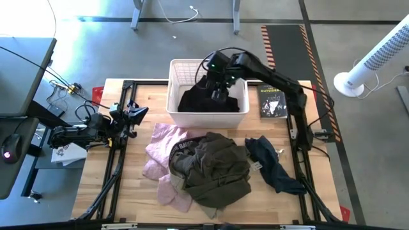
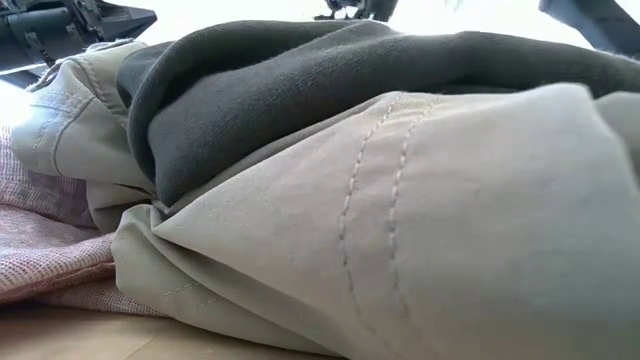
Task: Sort clothes
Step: Put the black shirt into the white bin, then put the blue shirt into the white bin, then put the black jacket into the white bin
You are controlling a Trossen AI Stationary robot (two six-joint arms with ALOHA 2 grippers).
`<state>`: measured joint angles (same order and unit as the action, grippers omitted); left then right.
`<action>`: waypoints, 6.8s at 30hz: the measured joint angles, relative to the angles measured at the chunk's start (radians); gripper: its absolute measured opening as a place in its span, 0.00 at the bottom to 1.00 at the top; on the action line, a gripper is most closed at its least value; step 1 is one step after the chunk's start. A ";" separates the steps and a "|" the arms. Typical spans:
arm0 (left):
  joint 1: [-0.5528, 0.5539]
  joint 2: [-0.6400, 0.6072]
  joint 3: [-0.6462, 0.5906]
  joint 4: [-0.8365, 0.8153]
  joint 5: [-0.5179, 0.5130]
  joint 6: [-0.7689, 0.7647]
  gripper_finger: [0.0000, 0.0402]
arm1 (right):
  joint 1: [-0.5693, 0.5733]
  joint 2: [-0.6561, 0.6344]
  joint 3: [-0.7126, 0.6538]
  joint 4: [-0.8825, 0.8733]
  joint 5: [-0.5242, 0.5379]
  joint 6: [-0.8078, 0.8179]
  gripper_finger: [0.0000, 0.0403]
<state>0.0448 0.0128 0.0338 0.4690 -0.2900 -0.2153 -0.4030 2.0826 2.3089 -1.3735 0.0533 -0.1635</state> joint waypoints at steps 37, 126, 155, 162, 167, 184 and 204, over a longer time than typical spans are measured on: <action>0.000 0.000 0.000 0.008 -0.013 0.008 0.00 | 0.224 -0.292 0.002 0.112 -0.053 -0.013 0.39; 0.000 0.000 0.000 0.026 -0.060 -0.017 0.00 | 0.334 -0.664 -0.477 1.144 0.496 -0.159 0.05; 0.000 0.000 0.000 0.023 -0.062 -0.008 0.00 | -0.030 -0.082 -0.386 0.690 -0.105 0.185 0.33; 0.000 0.000 0.000 0.023 -0.059 -0.009 0.00 | 0.008 -0.131 -0.151 0.586 -0.057 0.134 0.34; 0.000 0.000 0.000 0.022 -0.055 -0.009 0.00 | 0.127 -0.166 -0.058 0.405 -0.061 0.018 0.34; 0.000 0.000 0.000 0.021 -0.007 -0.053 0.00 | 0.634 -0.245 -0.684 0.372 -0.132 0.071 0.34; 0.000 0.000 0.000 0.021 -0.012 -0.053 0.00 | 0.793 -0.341 -0.786 0.604 0.099 0.119 0.34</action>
<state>0.0448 0.0128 0.0341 0.4896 -0.3016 -0.2686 0.3900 1.7420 1.5230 -0.7699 0.1522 -0.0444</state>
